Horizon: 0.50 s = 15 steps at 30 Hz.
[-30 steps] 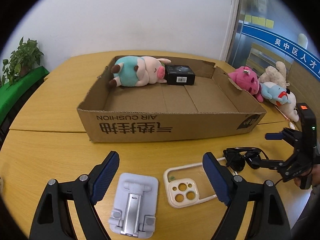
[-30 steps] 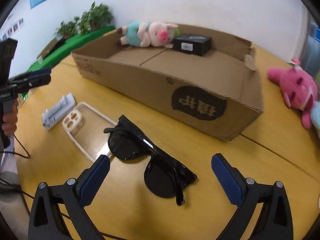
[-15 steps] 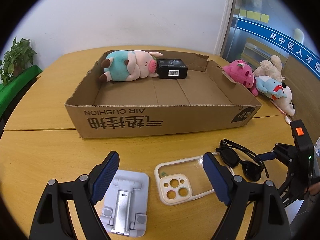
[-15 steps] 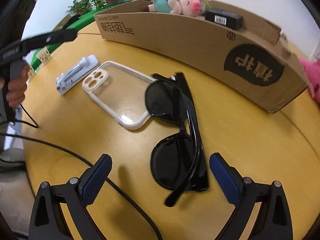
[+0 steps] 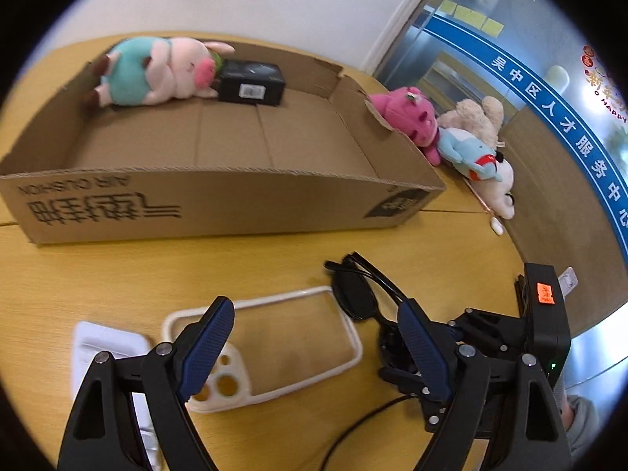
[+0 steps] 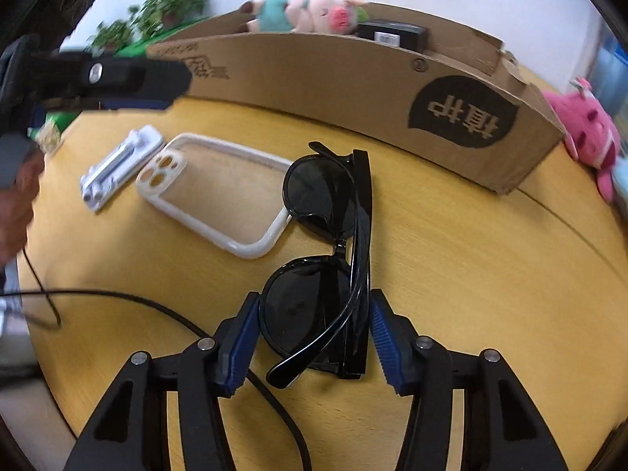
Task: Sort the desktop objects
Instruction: 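Close the right gripper on the black sunglasses, then lift the sunglasses with the right gripper and carry them over the box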
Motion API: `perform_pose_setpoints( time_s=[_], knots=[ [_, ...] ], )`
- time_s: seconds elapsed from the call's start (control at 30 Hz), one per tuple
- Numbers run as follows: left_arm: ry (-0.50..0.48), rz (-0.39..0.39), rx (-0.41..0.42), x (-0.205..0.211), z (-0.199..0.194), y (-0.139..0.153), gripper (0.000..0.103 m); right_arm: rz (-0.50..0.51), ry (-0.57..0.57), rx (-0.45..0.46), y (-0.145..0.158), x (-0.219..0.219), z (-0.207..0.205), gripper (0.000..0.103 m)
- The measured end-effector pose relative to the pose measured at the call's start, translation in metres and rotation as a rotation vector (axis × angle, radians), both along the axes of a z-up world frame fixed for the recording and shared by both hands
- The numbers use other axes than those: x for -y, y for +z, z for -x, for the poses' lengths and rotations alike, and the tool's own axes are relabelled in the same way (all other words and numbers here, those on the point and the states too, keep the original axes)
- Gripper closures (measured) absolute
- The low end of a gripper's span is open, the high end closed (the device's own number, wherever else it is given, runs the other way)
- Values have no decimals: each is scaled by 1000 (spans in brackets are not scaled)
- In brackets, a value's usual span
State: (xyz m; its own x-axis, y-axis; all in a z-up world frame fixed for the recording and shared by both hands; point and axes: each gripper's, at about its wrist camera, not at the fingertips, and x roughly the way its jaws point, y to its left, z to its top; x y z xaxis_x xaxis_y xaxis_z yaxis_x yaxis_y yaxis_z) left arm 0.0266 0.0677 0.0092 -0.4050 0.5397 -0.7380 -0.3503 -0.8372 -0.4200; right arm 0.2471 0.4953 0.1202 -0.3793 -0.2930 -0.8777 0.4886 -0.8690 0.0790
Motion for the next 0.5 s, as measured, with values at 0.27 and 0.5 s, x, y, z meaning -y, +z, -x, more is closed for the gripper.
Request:
perform_pose_setpoints(
  time_s=[0.27,0.5],
  knots=[
    [-55,-91,128,-20,9,-19,18,261,-141,62,8,-17,11,51],
    [-122,-175,250,-43,22,-34,24,278,-112,59,12,4,11,51]
  ],
)
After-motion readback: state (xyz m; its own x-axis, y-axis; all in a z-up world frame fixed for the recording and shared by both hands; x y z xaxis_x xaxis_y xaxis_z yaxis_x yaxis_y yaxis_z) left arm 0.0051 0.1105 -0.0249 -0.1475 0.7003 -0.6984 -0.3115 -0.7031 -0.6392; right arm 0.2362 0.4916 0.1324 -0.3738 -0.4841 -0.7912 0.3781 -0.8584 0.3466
